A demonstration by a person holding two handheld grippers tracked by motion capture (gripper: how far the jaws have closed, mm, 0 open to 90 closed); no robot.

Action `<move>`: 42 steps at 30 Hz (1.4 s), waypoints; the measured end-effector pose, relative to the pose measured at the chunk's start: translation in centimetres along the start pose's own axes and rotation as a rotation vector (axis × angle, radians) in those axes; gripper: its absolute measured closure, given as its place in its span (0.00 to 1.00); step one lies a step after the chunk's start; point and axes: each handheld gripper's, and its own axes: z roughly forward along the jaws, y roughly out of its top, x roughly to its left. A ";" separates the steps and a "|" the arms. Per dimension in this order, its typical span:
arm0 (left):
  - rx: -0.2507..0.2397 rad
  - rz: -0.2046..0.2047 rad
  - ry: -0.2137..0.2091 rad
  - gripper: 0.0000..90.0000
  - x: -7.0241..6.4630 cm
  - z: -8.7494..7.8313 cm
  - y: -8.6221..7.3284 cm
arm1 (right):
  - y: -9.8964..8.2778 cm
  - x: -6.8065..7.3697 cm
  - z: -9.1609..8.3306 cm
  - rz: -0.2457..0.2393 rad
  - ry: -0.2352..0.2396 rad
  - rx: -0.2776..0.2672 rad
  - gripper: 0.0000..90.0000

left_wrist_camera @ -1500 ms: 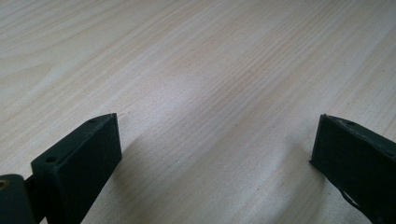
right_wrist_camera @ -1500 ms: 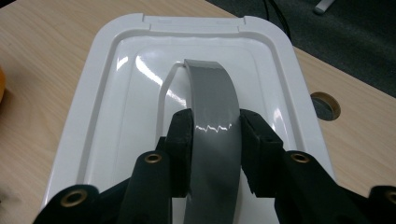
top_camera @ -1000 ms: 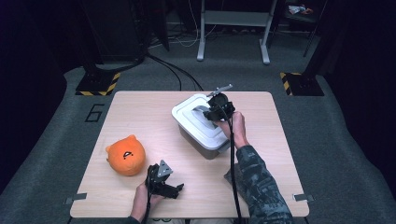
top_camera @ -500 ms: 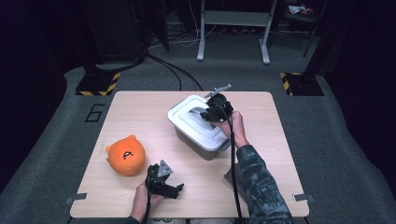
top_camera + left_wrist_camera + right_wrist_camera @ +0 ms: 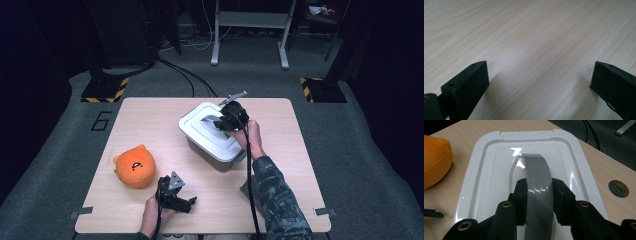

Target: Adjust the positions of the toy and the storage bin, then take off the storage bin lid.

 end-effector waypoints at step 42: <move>0.004 -0.003 0.014 0.01 0.1 0.0 0.1 | 0.9 -0.9 -5.8 0.037 -0.089 -0.072 0.74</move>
